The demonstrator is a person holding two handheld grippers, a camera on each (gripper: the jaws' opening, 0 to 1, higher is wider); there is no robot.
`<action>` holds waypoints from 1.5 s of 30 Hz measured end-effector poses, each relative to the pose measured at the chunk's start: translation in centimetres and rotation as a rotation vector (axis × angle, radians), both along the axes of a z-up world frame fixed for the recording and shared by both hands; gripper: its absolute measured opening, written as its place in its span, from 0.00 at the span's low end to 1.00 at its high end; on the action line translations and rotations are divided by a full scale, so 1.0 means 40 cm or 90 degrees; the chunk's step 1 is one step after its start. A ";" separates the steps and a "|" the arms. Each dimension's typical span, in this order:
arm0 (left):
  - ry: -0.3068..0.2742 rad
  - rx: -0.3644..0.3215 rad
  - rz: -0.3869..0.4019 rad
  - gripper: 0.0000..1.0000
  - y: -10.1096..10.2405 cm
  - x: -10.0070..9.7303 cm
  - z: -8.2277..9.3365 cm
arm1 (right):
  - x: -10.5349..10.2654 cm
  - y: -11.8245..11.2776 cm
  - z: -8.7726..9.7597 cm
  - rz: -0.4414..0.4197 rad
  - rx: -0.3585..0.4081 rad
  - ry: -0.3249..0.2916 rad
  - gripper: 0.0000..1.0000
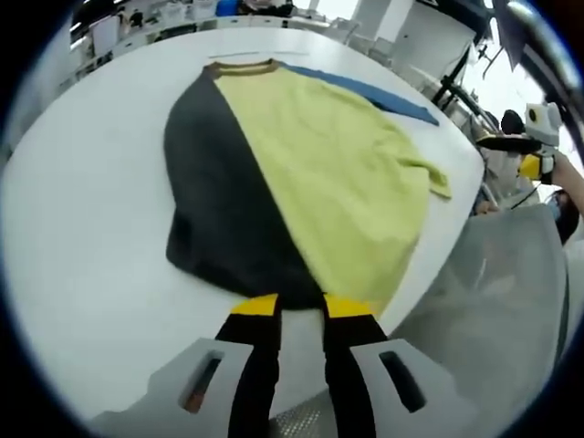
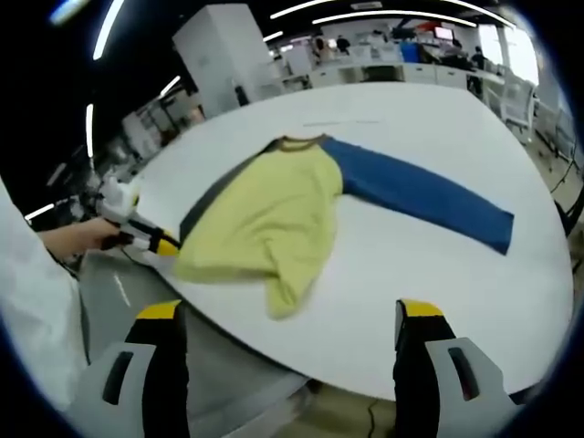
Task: Fold the garment on the visible template until the final outline fits inside the template.
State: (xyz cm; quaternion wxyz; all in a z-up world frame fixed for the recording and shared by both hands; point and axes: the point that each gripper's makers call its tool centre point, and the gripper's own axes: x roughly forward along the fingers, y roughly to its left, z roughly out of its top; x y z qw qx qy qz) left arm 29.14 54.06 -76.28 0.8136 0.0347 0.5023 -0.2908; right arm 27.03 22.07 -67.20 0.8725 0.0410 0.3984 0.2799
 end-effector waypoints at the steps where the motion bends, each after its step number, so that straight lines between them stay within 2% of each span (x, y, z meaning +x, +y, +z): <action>1: 0.001 -0.001 0.001 0.10 -0.001 0.000 -0.001 | 0.000 0.000 0.000 0.000 0.000 0.000 0.94; 5: 0.005 -0.007 -0.004 0.03 -0.010 -0.005 -0.004 | 0.000 0.001 0.003 0.002 -0.001 -0.001 0.94; 10: 0.005 -0.009 -0.001 0.00 -0.013 -0.006 -0.004 | 0.001 -0.001 0.003 0.001 -0.003 -0.001 0.94; 26: 0.005 -0.023 0.018 0.00 0.015 -0.010 0.009 | 0.007 0.009 0.016 0.007 -0.005 -0.008 0.93; 45: -0.020 -0.022 0.033 0.00 0.038 -0.017 0.041 | -0.009 0.021 0.029 0.010 -0.002 -0.021 0.93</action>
